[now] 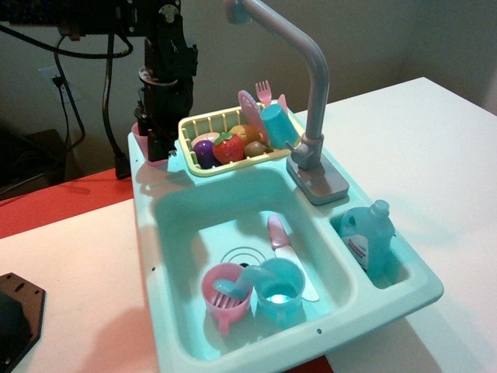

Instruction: Put cup from counter to sink

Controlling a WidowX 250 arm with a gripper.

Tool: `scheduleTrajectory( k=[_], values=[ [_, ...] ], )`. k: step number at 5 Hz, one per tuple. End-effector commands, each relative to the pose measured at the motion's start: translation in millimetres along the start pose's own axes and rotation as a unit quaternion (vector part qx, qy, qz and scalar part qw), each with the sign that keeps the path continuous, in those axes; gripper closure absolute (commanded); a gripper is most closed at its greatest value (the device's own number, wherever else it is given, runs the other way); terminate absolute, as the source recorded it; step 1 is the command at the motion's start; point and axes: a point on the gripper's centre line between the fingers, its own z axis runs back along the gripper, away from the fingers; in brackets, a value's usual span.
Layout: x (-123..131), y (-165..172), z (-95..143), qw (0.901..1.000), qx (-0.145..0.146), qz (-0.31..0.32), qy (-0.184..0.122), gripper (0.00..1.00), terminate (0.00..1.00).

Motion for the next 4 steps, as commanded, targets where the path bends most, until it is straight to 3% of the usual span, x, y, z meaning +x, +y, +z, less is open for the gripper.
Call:
scheduleTrajectory(
  k=[1,2,4],
  values=[
    [-6.4,5.2,20.8,0.9990,0.002,0.012,-0.042,1.00,0.00],
    [-3.0,4.9,26.4,0.9985,0.000,0.007,-0.054,1.00,0.00],
    [16.7,-30.7,70.2,0.9929,-0.003,-0.038,-0.113,1.00,0.00]
  ],
)
